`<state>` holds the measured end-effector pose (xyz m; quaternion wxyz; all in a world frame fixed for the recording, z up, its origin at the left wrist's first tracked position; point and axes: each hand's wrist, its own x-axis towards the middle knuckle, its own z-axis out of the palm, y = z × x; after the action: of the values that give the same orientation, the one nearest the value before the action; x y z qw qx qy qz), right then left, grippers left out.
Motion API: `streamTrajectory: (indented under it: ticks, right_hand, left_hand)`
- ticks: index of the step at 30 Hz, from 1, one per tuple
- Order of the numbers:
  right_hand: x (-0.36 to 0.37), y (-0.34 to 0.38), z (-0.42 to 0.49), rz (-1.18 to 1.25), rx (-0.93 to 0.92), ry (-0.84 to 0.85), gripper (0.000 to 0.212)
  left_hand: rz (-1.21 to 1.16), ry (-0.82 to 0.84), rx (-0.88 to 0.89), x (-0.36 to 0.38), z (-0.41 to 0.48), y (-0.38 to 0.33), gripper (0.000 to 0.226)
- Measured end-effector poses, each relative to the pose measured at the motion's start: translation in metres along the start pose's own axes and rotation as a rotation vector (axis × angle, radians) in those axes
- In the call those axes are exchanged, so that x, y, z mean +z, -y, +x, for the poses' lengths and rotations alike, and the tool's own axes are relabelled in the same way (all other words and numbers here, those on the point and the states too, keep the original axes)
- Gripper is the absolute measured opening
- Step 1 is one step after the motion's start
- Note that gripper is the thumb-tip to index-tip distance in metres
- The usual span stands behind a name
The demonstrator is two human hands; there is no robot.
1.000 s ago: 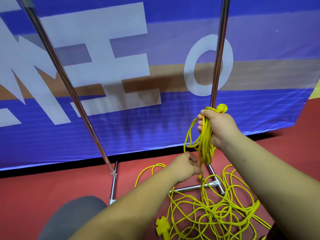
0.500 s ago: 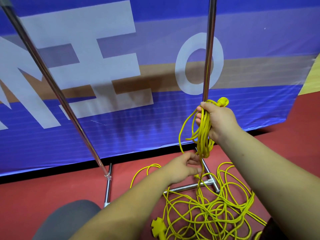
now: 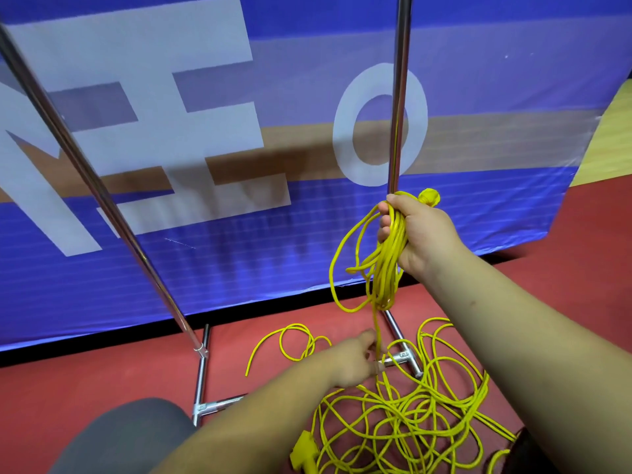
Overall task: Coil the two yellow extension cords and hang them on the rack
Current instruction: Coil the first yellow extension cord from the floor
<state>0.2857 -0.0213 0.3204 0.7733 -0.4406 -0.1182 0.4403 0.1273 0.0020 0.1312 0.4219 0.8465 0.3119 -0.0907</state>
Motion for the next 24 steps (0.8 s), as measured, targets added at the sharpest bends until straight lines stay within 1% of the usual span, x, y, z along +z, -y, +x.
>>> streamTrajectory:
  ticks: [2,4,8,11,14,15,19,22,24]
  right_hand:
    - [-0.001,0.001,0.000,0.022,0.016,0.016,0.013]
    - [-0.003,0.001,-0.001,0.009,0.012,0.033,0.012]
    - [-0.007,0.001,0.003,-0.028,-0.019,0.037,0.013]
    - [-0.008,0.006,0.004,-0.030,-0.038,0.037,0.015]
    - [-0.009,0.008,0.006,-0.092,-0.075,0.058,0.015]
    - [-0.010,0.007,0.006,-0.126,-0.087,0.067,0.015]
    - [-0.009,0.004,0.004,-0.265,-0.132,0.077,0.026]
    - [-0.007,0.003,0.001,-0.331,-0.145,0.073,0.021]
    - [-0.005,0.004,-0.001,-0.320,-0.144,0.078,0.016]
  left_hand:
    - [0.021,0.044,-0.034,0.005,-0.001,0.004,0.032]
    - [0.068,0.066,-0.039,0.008,-0.002,0.007,0.029]
    - [0.118,0.042,-0.076,0.006,-0.003,0.014,0.024]
    - [0.032,-0.077,-0.159,-0.005,0.000,0.017,0.017]
    - [-0.143,-0.239,-0.245,-0.030,-0.004,0.013,0.023]
    - [-0.202,-0.285,-0.261,-0.039,-0.005,0.012,0.022]
    - [-0.230,-0.427,-0.307,-0.084,-0.020,0.005,0.021]
    - [-0.368,-0.498,-0.332,-0.115,-0.032,0.002,0.015]
    - [-0.536,-0.564,-0.371,-0.130,-0.038,0.000,0.014]
